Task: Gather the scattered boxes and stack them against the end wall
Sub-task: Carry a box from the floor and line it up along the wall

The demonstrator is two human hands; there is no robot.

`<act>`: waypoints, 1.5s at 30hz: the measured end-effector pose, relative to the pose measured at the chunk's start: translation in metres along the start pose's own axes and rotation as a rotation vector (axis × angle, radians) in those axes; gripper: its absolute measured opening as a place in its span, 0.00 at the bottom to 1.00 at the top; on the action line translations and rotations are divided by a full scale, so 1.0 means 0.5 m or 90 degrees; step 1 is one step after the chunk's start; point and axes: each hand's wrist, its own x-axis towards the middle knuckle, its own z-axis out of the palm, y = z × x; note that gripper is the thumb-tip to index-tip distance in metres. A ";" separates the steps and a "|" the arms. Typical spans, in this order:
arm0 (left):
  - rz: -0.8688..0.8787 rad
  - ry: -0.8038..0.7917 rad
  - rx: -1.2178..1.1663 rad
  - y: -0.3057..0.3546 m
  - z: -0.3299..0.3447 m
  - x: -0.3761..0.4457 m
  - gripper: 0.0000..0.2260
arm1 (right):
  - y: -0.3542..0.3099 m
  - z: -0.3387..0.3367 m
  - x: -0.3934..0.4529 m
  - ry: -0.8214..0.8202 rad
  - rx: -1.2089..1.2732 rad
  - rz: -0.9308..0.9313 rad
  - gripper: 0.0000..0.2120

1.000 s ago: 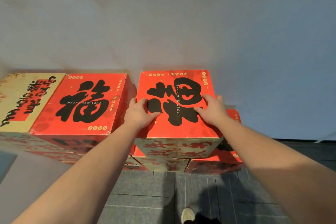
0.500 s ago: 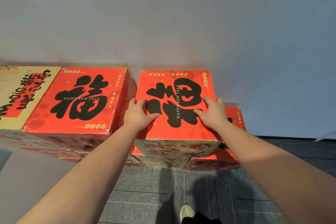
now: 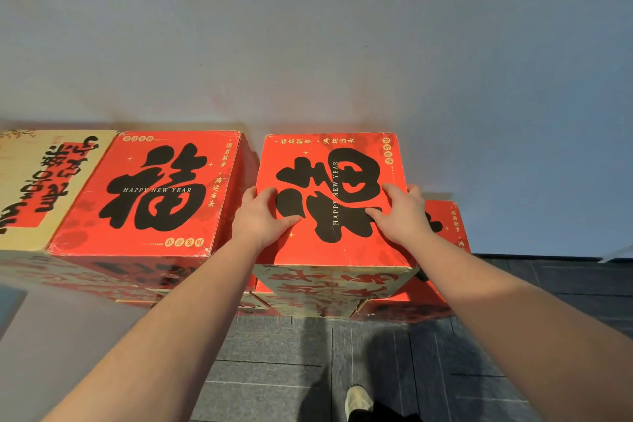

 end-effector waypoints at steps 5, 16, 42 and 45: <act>-0.006 -0.023 0.047 -0.008 -0.012 -0.003 0.34 | -0.017 0.010 -0.001 -0.009 0.002 -0.001 0.31; -0.007 -0.029 0.225 -0.009 -0.030 -0.009 0.29 | -0.045 0.025 0.000 -0.020 0.000 -0.003 0.31; -0.021 -0.051 0.300 -0.064 -0.063 -0.025 0.34 | -0.105 0.065 0.005 -0.020 -0.076 -0.012 0.27; -0.015 -0.056 0.312 -0.069 -0.057 -0.026 0.34 | -0.103 0.063 0.006 -0.032 -0.084 -0.015 0.29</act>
